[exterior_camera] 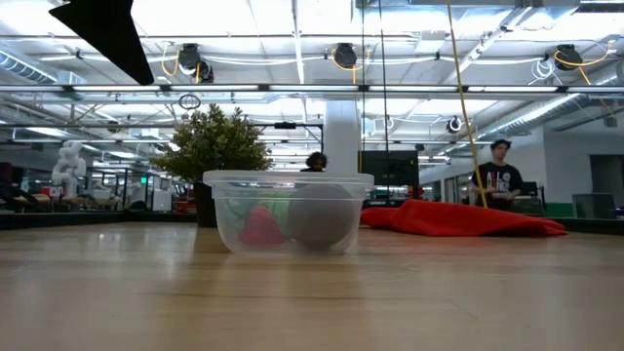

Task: Pick and placing Produce into tupperware
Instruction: Put the green starfruit into the transparent bin

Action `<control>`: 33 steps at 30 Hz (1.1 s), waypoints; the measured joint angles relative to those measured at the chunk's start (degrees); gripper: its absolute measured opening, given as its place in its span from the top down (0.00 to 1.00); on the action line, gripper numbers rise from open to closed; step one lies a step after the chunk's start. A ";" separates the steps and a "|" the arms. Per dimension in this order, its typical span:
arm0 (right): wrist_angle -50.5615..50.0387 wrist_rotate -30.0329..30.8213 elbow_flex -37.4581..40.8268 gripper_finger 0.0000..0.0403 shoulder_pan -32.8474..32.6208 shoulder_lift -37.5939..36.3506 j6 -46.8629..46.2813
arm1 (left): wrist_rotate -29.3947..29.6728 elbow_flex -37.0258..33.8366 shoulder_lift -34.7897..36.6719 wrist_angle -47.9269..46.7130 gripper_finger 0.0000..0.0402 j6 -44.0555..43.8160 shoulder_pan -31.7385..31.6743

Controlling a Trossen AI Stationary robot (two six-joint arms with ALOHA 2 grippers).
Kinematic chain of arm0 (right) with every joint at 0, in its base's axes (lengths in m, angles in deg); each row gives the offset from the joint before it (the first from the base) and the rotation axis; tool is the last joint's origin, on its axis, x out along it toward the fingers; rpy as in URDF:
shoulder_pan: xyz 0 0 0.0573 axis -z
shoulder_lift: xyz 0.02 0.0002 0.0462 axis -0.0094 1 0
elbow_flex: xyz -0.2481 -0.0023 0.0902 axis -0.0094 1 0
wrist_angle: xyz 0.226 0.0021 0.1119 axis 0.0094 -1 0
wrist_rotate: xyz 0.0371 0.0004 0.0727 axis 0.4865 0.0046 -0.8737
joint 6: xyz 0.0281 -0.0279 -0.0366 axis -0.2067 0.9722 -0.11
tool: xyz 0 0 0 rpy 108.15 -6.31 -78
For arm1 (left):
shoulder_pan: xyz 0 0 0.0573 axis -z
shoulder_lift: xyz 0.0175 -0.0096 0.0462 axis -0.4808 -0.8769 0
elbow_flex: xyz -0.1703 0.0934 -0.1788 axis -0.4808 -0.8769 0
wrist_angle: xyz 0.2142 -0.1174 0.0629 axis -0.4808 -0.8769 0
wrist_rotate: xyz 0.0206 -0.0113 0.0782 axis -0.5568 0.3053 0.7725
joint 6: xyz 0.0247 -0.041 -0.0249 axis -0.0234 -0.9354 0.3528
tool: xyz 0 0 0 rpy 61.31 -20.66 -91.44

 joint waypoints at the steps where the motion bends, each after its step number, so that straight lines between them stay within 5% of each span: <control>1: 1.15 2.11 0.00 0.79 -0.04 0.14 0.91 | 0.01 0.00 0.00 0.00 0.37 0.01 0.00; 5: -3.50 7.29 0.00 0.79 0.00 0.14 -2.73 | 0.03 0.00 0.00 0.01 0.37 -0.19 0.00; 11: -17.64 0.94 0.02 0.79 0.44 0.20 -6.12 | 0.04 0.00 0.00 0.48 0.37 -0.27 0.00; 18: -15.99 -5.06 0.00 0.79 2.64 0.22 -7.81 | -0.04 0.00 0.00 0.46 0.37 -0.04 0.00; 33: -17.21 -4.91 0.00 0.79 10.29 1.45 -8.08 | 1.08 0.00 0.00 -4.41 0.37 1.33 0.00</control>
